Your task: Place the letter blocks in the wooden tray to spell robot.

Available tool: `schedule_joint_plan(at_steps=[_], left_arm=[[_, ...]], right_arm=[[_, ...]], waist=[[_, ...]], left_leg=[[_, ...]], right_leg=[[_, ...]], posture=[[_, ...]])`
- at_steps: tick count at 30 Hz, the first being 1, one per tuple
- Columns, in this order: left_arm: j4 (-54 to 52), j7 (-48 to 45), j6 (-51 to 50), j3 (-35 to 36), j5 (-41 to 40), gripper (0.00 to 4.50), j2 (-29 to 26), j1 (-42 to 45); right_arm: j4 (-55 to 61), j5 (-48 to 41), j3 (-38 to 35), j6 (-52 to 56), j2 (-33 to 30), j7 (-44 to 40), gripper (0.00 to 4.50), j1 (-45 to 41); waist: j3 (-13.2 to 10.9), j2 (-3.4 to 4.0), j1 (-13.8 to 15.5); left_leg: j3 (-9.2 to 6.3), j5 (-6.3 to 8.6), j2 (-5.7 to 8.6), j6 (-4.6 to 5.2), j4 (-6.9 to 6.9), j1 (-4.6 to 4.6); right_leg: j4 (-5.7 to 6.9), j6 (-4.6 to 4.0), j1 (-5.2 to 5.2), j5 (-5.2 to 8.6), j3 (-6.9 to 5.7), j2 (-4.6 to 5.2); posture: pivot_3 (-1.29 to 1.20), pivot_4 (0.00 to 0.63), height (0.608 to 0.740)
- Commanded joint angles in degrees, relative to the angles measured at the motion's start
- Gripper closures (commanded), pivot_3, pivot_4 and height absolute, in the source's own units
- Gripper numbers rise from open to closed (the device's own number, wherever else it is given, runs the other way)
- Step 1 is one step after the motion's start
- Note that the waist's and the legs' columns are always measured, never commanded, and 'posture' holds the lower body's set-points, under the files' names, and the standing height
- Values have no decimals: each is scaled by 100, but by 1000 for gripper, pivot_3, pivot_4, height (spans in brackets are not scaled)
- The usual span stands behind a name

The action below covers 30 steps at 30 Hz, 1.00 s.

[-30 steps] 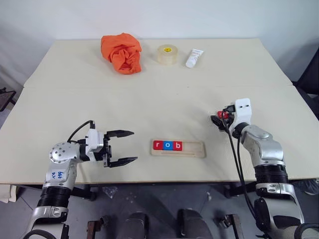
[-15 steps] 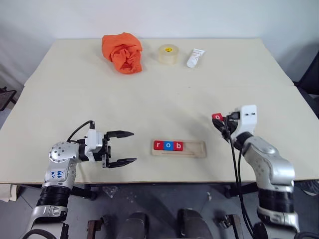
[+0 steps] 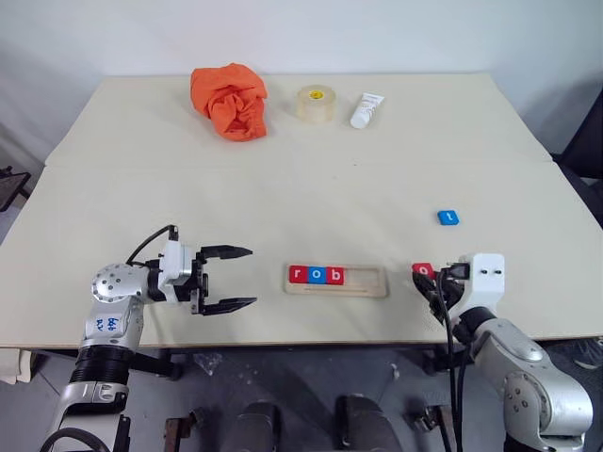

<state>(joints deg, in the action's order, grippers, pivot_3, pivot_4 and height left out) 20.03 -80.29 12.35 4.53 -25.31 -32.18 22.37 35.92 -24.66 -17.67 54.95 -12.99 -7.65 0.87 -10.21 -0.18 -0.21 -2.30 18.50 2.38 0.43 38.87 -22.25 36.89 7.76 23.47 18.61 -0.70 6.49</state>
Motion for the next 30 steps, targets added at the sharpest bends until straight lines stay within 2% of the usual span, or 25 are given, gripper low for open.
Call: schedule_joint_plan(at_steps=[1, 5, 8, 14, 18, 23, 30], left_arm=[[-65, -48, -11, 69, -68, 0, -62, 102], [-88, -37, -34, 73, -67, 0, -67, 115], [-105, -31, -44, 74, -62, 0, -66, 115], [-112, 16, -67, 52, -50, 0, -28, 168], [-124, 36, -72, 41, -46, 0, -10, 188], [-225, 115, -78, 50, -50, 0, 9, 135], [-637, 308, -162, 107, -94, 0, -5, -225]], right_arm=[[194, -9, -18, -193, 10, 43, 2313, 82], [103, -2, 3, -424, -72, -111, 975, 145], [67, -71, 50, -647, -431, -618, 30, 276], [-78, -208, 226, -1121, -2252, -2594, 30, 532], [-627, -284, 281, -1311, -3258, -3585, 30, 248], [-1797, -59, 735, -1824, -3967, -4544, 30, -766], [-3282, 509, 1755, -2437, -4324, -5578, 30, -1839]], waist=[[0, 0, 0], [0, 0, 0], [0, 0, 0], [-1, -1, 8], [-1, -2, 5], [-2, -4, -2], [-2, -4, 20]], left_leg=[[0, 0, 1, 0, 0, 0], [0, 0, 1, 1, 0, 0], [0, 0, 1, 1, -1, 0], [9, 3, 4, 12, 2, 1], [13, 4, 0, 14, 3, 3], [17, 3, -3, 13, 6, 5], [10, 4, -5, 10, 5, -2]], right_leg=[[0, 0, 0, 0, 0, 0], [0, 0, 0, 0, 0, -1], [-1, 0, 0, 0, 0, -2], [-6, 1, -5, 0, -17, -2], [-12, 1, -10, 0, -33, -6], [-14, 1, -10, 0, -34, -3], [-29, 1, -10, 0, -34, 7]], posture=[[0, 150, 740], [0, 150, 740], [0, 150, 740], [0, 150, 740], [0, 150, 740], [0, 150, 740], [0, 150, 740]])
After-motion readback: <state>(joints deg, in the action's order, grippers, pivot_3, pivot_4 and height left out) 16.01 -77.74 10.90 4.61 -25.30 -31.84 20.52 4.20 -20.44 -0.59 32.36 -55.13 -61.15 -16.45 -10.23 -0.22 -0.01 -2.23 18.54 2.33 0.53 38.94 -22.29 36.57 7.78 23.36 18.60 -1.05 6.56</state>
